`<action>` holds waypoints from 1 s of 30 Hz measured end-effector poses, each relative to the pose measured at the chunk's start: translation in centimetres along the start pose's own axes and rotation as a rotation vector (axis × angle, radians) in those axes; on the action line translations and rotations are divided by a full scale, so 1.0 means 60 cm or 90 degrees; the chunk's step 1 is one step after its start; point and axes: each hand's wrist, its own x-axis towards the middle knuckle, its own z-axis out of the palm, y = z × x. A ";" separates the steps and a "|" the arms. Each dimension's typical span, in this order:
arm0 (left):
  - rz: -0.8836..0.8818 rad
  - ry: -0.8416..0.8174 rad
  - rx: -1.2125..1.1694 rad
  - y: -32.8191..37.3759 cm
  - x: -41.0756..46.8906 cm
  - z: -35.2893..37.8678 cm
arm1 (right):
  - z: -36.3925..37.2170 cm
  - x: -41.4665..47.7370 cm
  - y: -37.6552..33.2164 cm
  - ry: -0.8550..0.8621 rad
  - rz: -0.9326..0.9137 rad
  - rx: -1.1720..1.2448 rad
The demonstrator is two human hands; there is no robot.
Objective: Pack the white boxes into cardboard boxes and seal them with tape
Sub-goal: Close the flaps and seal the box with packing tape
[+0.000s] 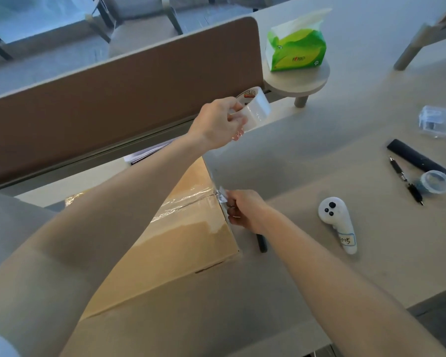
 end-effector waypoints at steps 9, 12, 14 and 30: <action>0.037 -0.001 -0.009 -0.021 -0.036 -0.029 | 0.007 0.014 0.021 0.114 -0.190 -0.137; 0.028 0.000 -0.035 -0.024 -0.053 -0.043 | 0.030 0.010 0.033 0.150 -0.245 -0.168; 0.012 0.002 -0.071 -0.025 -0.066 -0.056 | 0.036 0.008 0.039 0.160 -0.221 -0.145; -0.075 0.039 -0.289 -0.023 -0.195 -0.154 | 0.120 -0.088 -0.037 0.259 -0.155 -0.550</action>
